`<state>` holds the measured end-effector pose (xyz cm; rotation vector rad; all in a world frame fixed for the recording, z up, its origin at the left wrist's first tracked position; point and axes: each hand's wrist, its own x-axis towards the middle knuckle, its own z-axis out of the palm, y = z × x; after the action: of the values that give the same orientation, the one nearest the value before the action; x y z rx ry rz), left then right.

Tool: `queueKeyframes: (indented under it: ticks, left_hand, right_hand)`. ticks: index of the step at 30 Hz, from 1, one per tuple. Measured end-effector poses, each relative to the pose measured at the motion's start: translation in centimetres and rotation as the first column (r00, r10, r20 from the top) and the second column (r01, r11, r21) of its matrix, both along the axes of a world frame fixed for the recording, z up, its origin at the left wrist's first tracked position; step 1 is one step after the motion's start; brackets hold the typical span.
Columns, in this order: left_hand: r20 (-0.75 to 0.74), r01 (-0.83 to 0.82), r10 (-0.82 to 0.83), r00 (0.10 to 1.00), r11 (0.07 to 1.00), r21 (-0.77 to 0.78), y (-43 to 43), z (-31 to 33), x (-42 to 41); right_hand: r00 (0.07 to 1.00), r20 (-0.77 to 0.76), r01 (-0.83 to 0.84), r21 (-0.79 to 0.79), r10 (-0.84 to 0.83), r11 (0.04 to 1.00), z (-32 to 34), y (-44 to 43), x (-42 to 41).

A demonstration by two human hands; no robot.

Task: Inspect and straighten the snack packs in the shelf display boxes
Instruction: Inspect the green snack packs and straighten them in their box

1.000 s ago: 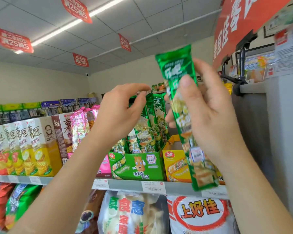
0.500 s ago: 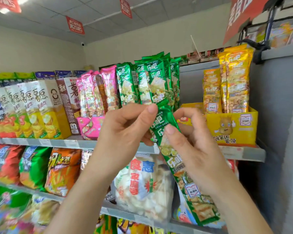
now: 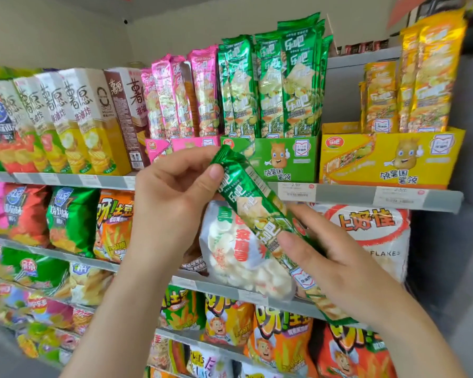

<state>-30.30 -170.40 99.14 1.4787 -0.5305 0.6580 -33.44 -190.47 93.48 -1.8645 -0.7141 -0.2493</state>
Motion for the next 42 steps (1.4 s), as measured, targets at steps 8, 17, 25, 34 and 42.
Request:
queueKeyframes:
  ticks: [8, 17, 25, 34, 42]
  left_hand:
    - [-0.025, -0.054, 0.058, 0.998, 0.987, 0.151, 1.5, -0.9, -1.6]
    - [-0.050, -0.126, 0.121, 0.991, 0.987, -0.101, 2.1, -2.3, -0.9]
    - [-0.113, -0.116, 0.106, 0.988, 0.989, -0.091, 3.1, -2.2, -0.4]
    - [-0.037, -0.202, 0.200, 0.979, 0.978, -0.053, 3.1, -2.4, -0.8]
    - [-0.072, -0.100, 0.090, 0.993, 0.984, -0.147, 2.9, -2.7, -0.4]
  right_hand:
    - [0.994, 0.014, 0.109, -0.143, -0.108, 0.984, -0.7, 1.6, -1.4]
    - [0.980, 0.090, 0.194, -0.194, -0.179, 0.962, -2.3, 2.8, -2.4]
    - [0.915, 0.237, 0.352, -0.071, -0.327, 0.933, -3.5, 3.4, -2.8]
    - [0.846, 0.293, 0.454, 0.046, -0.446, 0.890, -3.9, 3.8, -3.2]
    - [0.852, 0.245, 0.453, 0.096, -0.462, 0.886, -4.1, 3.8, -3.6]
